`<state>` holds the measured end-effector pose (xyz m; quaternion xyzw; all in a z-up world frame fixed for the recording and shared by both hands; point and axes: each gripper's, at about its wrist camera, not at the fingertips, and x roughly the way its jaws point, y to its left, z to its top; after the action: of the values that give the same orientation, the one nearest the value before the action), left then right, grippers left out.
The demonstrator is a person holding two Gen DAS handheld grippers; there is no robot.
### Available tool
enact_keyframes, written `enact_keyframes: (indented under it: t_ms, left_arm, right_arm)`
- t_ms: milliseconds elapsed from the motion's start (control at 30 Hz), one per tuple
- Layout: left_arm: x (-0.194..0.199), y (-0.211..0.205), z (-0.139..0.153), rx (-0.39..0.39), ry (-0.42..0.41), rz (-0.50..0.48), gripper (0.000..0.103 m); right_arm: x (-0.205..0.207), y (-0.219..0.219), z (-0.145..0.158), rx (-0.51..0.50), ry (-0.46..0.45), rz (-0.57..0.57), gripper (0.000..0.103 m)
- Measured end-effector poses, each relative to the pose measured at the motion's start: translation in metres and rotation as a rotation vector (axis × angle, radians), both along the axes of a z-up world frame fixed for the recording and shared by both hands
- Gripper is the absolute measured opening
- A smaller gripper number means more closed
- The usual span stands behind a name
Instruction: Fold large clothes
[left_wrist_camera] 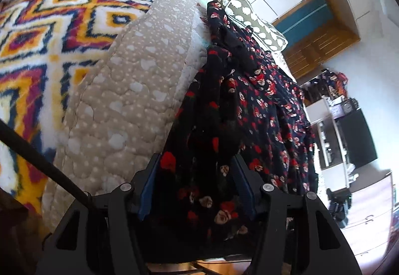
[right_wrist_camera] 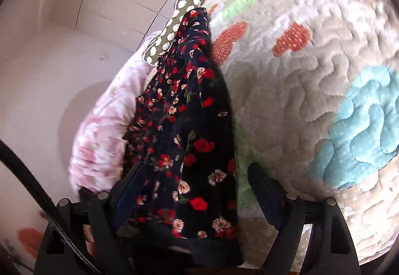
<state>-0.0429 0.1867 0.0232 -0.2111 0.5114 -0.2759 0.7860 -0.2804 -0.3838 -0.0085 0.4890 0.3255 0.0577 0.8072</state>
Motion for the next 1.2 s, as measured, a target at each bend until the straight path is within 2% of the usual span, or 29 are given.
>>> enact_keyframes:
  t_ms: [100,233,367,467,567,633,667,700,767,833,900,933,967,1100,1200]
  left_arm:
    - [-0.005,-0.002,0.0,-0.058,0.015,-0.041,0.054]
    - [-0.007,0.003,-0.003,-0.162,0.053,-0.055,0.054]
    - [-0.007,0.011,-0.009,-0.209,0.081,-0.045,0.048]
    - [-0.011,0.012,-0.009,-0.19,0.074,-0.044,0.047]
    - [-0.013,0.016,-0.003,-0.152,0.04,-0.014,0.047]
    - [-0.007,0.017,0.006,-0.084,0.003,0.019,0.047]
    - [-0.002,0.015,0.008,-0.023,-0.001,0.02,0.047]
    - [0.004,0.01,0.007,0.006,0.012,-0.009,0.047]
    - [0.01,0.002,0.0,-0.01,0.043,-0.058,0.054]
    - [0.008,0.0,-0.003,-0.012,0.03,-0.061,0.054]
    - [0.003,0.0,-0.006,-0.097,0.044,-0.09,0.054]
    - [-0.001,0.0,-0.008,-0.158,0.058,-0.106,0.05]
    - [-0.005,-0.001,-0.01,-0.178,0.059,-0.114,0.046]
    - [-0.014,-0.001,-0.017,-0.2,0.052,-0.095,0.045]
    - [-0.018,-0.006,-0.013,-0.174,0.03,-0.091,0.045]
  right_arm:
    - [0.006,0.012,0.001,-0.006,0.0,0.071,0.086]
    - [0.02,0.043,-0.007,0.091,-0.03,0.232,0.086]
    - [0.023,0.055,-0.01,0.108,-0.047,0.259,0.086]
    - [0.019,0.055,-0.012,0.111,-0.048,0.253,0.083]
    - [0.011,0.049,-0.017,0.118,-0.045,0.226,0.074]
    - [0.009,0.043,-0.02,0.133,-0.046,0.201,0.069]
    - [0.008,0.042,-0.022,0.143,-0.046,0.197,0.068]
    - [0.008,0.041,-0.022,0.145,-0.044,0.2,0.068]
    - [0.009,0.043,-0.021,0.129,-0.041,0.205,0.068]
    - [0.012,0.045,-0.02,0.122,-0.045,0.206,0.068]
    - [0.014,0.048,-0.022,0.136,-0.049,0.218,0.069]
    - [0.015,0.049,-0.023,0.151,-0.05,0.23,0.069]
    - [0.015,0.049,-0.024,0.166,-0.051,0.241,0.069]
    - [0.015,0.054,-0.028,0.164,-0.053,0.248,0.069]
    - [0.014,0.057,-0.028,0.152,-0.052,0.239,0.069]
